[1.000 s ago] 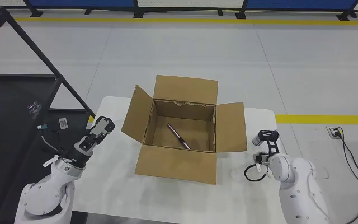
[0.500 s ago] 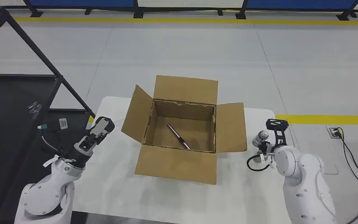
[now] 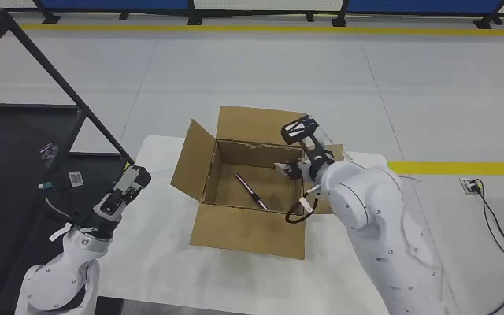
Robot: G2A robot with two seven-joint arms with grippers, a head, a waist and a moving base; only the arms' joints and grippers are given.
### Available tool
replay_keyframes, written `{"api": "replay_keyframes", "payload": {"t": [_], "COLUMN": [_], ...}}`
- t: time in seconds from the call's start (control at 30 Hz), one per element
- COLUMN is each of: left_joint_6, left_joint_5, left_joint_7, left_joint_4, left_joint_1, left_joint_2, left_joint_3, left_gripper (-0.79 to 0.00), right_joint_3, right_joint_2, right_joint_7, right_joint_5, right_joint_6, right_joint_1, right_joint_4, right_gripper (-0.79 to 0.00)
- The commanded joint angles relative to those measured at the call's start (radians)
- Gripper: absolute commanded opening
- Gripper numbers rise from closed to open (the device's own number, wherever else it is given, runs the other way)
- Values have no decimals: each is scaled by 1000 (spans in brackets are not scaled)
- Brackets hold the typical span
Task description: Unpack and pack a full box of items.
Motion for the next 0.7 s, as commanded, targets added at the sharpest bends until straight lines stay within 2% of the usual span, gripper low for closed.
{"api": "replay_keyframes", "payload": {"t": [0.0, 0.1, 0.2, 0.33, 0.5, 0.6, 0.67], "left_joint_6": [-3, -9, -9, -9, -9, -9, -9], "left_joint_5": [-11, -19, -19, -19, -19, -19, -19], "left_joint_7": [10, 14, 14, 14, 14, 14, 14], "left_joint_4": [-7, -18, -18, -18, -18, -18, -18], "left_joint_1": [16, 36, 36, 36, 36, 36, 36], "left_joint_2": [2, 4, 4, 4, 4, 4, 4], "left_joint_3": [-16, -33, -33, -33, -33, -33, -33], "left_gripper": [0, 0, 0, 0, 0, 0, 0], "right_joint_3": [-114, -265, -369, -460, -514, -531, -549], "right_joint_2": [-29, -87, -151, -233, -319, -354, -381], "right_joint_7": [-17, -40, -85, -156, -212, -244, -278], "right_joint_5": [85, 162, 262, 343, 414, 427, 411], "right_joint_6": [-31, -41, -69, -67, -82, -82, -46], "right_joint_1": [114, 244, 337, 405, 447, 456, 457], "right_joint_4": [182, 433, 661, 904, 1122, 1195, 1241], "right_gripper": [0, 0, 0, 0, 0, 0, 0]}}
